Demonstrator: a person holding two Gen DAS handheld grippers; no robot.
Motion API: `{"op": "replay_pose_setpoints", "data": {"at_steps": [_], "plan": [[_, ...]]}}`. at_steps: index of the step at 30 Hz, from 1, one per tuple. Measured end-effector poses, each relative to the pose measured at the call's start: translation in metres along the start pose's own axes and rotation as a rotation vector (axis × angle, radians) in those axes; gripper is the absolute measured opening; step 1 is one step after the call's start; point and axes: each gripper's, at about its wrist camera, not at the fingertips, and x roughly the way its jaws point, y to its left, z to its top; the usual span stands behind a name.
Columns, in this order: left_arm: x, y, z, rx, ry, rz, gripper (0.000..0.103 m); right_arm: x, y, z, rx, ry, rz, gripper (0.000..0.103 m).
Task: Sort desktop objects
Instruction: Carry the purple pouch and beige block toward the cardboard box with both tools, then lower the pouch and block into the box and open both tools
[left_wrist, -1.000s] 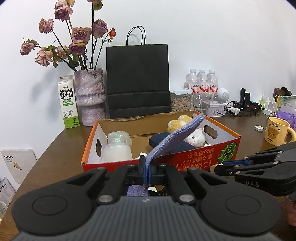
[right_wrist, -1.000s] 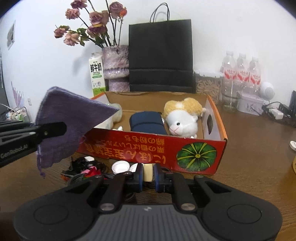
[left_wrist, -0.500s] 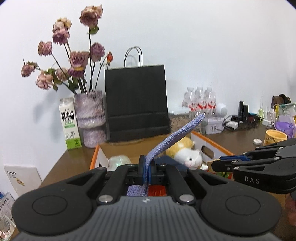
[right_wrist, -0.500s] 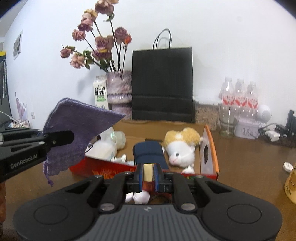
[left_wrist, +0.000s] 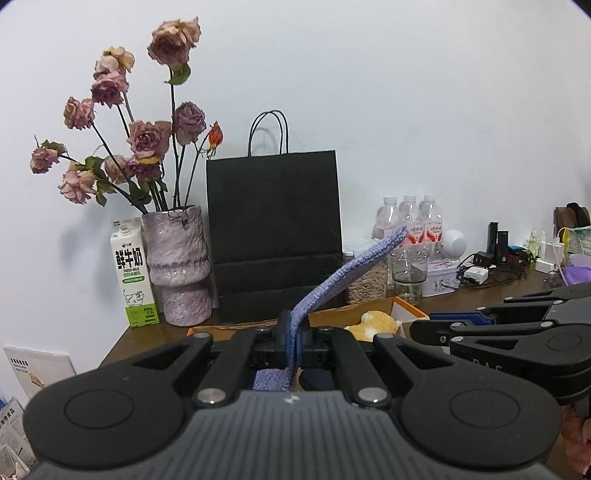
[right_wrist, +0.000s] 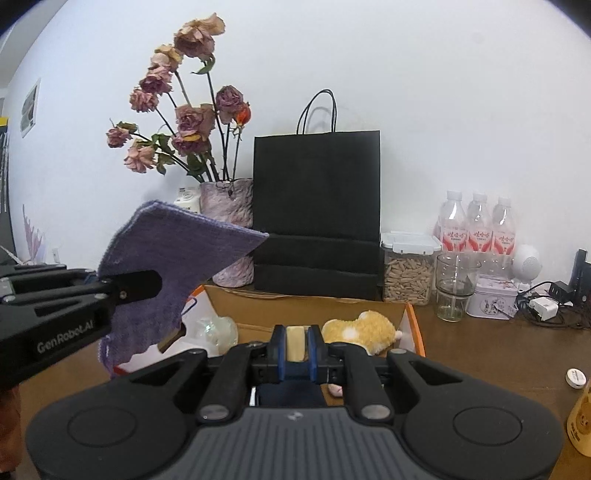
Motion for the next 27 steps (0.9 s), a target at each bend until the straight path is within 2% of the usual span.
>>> {"op": "replay_pose_setpoints", "data": {"at_steps": [8,13,22,27], "plan": [[0.048,0.009,-0.009,-0.032,0.071,-0.010,0.004,0.044,-0.014,-0.002,0.000,0.057,-0.019,0.011],[0.077,0.016,-0.020,-0.043,0.112,0.009,0.004,0.065,-0.022,-0.012,0.003,0.094,-0.029,0.011],[0.098,0.004,-0.044,0.076,0.150,0.063,0.004,0.085,-0.024,-0.024,-0.022,0.141,-0.036,0.011],[0.102,0.000,-0.051,0.090,0.182,0.062,0.007,0.088,-0.024,-0.027,-0.024,0.160,-0.031,0.012]]}}
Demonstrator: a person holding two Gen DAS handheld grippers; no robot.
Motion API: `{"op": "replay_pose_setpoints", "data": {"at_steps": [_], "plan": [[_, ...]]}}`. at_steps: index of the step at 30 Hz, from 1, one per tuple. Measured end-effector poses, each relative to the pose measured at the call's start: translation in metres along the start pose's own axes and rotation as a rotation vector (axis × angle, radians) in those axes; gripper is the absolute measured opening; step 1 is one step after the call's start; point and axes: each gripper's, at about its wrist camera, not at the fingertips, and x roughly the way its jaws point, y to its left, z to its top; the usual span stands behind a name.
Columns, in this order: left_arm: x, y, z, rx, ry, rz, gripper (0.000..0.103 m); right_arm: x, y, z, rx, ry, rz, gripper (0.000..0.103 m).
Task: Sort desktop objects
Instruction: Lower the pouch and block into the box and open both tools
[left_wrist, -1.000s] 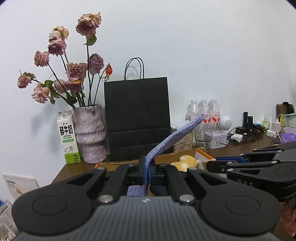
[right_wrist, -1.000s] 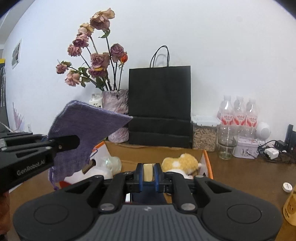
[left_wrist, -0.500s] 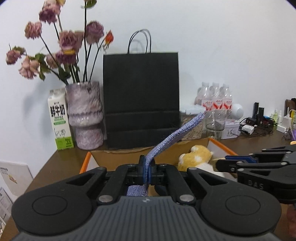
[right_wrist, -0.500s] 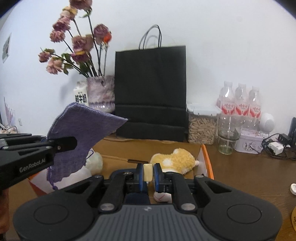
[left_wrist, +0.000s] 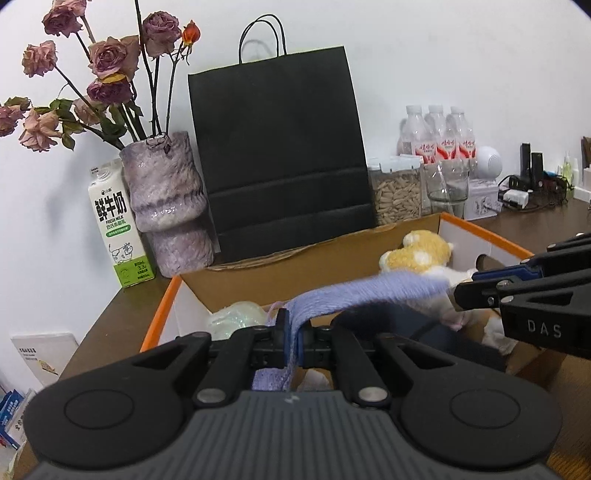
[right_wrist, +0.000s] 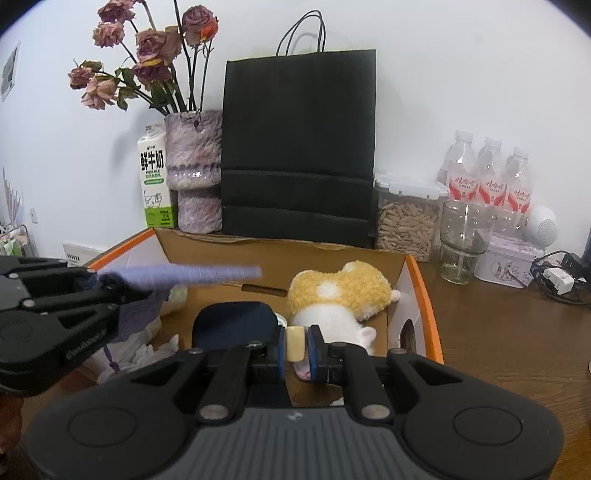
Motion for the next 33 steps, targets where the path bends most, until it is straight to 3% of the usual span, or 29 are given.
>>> {"op": "replay_pose_setpoints", "data": {"at_steps": [3,5,6,8,9,10,11,13,33], "plan": [[0.001,0.001,-0.001,-0.006,0.014,0.014,0.017,-0.001,-0.002,-0.001,0.015,0.000,-0.005,0.012],[0.002,0.004,-0.001,-0.020,0.023,0.014,0.044,-0.001,-0.005,0.000,0.025,0.001,-0.006,0.020],[0.002,0.005,-0.001,-0.025,0.027,0.019,0.052,-0.002,-0.006,0.000,0.030,0.001,-0.009,0.024],[0.000,0.007,0.001,-0.036,0.029,0.033,0.087,-0.004,-0.007,0.001,0.032,0.002,-0.013,0.053],[-0.002,0.008,0.001,-0.041,0.022,0.037,0.093,-0.005,-0.006,0.001,0.031,-0.002,-0.014,0.062],[-0.004,0.009,0.002,-0.045,0.016,0.042,0.100,-0.007,-0.006,0.002,0.031,-0.012,-0.019,0.082],[-0.005,0.010,0.004,-0.052,0.015,0.067,0.103,-0.009,-0.006,0.003,0.033,-0.024,-0.027,0.095],[-0.006,0.012,0.005,-0.068,0.018,0.066,0.103,-0.012,-0.006,0.005,0.037,-0.038,-0.038,0.103],[-0.018,0.016,0.009,-0.096,0.026,0.072,0.103,-0.028,0.001,0.011,0.023,-0.067,-0.026,0.103]]}}
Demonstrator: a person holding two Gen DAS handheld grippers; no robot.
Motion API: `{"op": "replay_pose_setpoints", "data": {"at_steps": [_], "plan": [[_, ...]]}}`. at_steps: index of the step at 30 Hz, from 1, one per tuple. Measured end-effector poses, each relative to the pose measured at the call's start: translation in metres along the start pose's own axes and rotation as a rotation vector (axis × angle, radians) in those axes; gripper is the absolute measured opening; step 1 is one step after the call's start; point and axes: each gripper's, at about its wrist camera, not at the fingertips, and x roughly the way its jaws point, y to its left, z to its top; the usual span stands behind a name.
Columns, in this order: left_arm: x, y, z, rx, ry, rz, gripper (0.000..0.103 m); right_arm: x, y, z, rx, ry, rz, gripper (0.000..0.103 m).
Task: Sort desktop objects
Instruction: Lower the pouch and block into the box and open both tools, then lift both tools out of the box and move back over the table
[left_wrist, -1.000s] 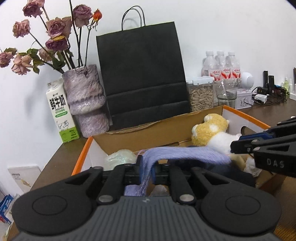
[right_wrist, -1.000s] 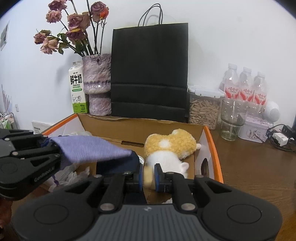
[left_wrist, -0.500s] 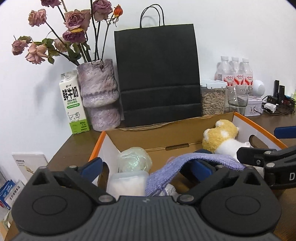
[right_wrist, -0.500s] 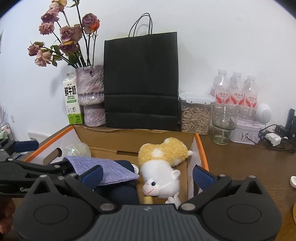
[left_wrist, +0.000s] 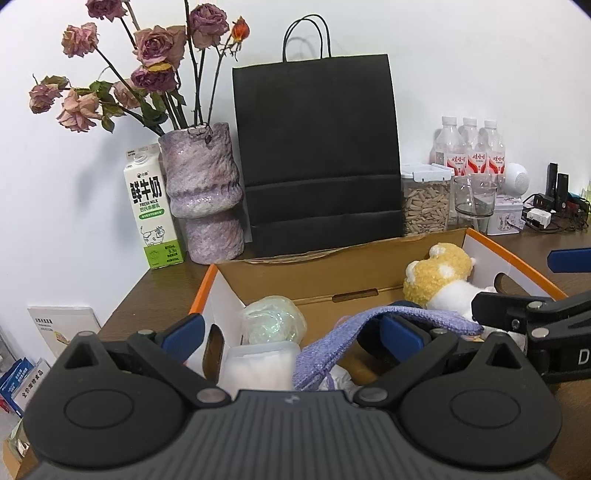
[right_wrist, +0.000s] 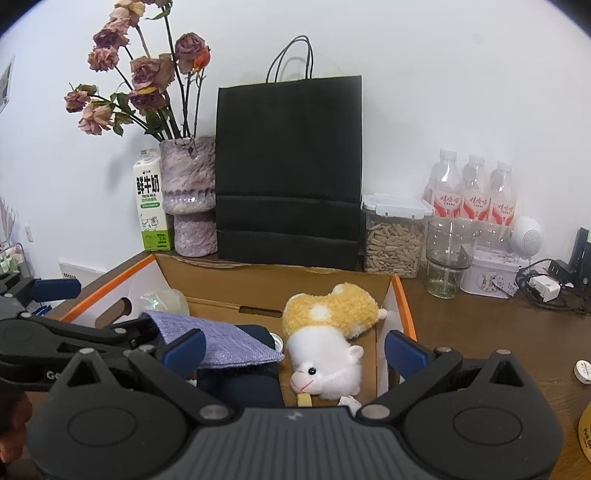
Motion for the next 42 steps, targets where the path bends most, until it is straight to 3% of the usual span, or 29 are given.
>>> {"op": "replay_pose_setpoints", "data": {"at_steps": [12,22,42], "plan": [[-0.048,0.013,0.002,-0.054,-0.071,0.009,0.103,-0.042,0.010,0.006,-0.021,-0.075,-0.003,0.103],[-0.085,0.020,-0.008,-0.063,-0.082,0.014,0.103,-0.081,0.017,-0.006,-0.017,-0.105,-0.002,0.103],[-0.113,0.037,-0.059,-0.067,0.003,0.020,0.103,-0.096,0.039,-0.060,-0.035,0.022,0.034,0.103]]}}
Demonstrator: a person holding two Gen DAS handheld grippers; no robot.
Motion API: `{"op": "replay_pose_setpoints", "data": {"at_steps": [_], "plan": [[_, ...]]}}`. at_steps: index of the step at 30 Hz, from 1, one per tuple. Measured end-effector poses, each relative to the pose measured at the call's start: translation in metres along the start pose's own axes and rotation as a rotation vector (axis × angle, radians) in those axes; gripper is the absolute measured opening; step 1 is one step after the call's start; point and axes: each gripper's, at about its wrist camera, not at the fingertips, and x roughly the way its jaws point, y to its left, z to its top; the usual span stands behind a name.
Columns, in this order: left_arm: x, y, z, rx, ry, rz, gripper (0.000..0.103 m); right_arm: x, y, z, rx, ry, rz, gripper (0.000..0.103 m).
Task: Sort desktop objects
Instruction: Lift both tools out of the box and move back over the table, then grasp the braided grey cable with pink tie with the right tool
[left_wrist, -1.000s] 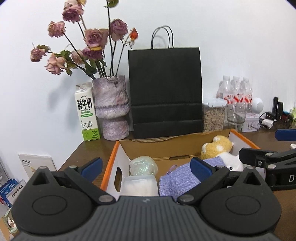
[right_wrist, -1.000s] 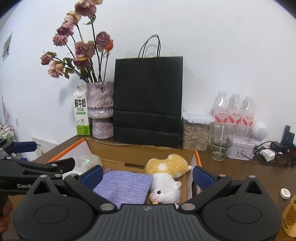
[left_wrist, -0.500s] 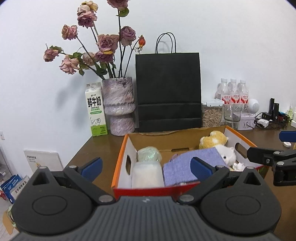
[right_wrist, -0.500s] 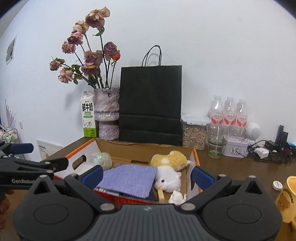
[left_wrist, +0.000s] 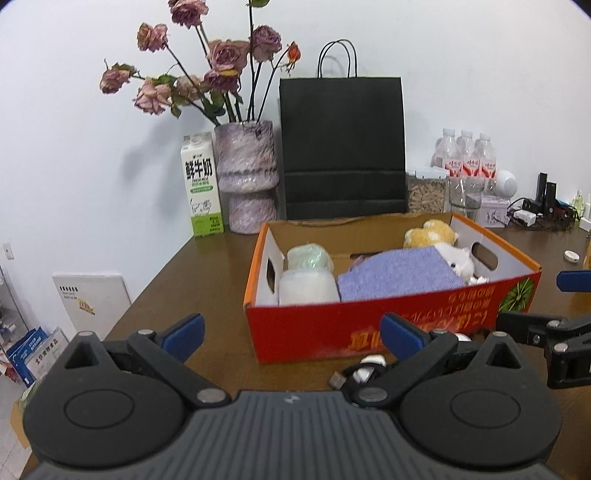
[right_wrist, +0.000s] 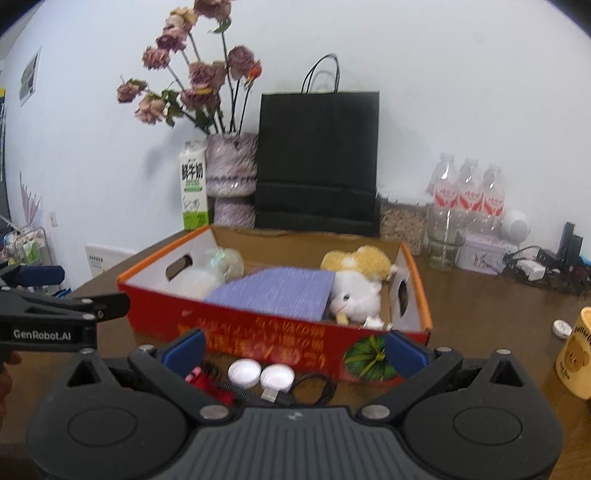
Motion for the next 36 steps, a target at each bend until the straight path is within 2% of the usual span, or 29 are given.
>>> {"op": "replay_pose_setpoints", "data": {"at_steps": [13,30,36], "plan": [[0.007,0.020,-0.029,-0.053,0.092,-0.033,0.103,0.015,0.022,-0.019,-0.012,0.097,0.063,0.103],[0.011,0.043,-0.037,-0.108,0.123,-0.027,0.103,0.023,0.034,-0.019,0.045,0.161,0.175,0.103],[0.014,0.048,-0.039,-0.118,0.133,-0.033,0.103,0.037,0.040,-0.023,0.038,0.215,0.172,0.103]]}}
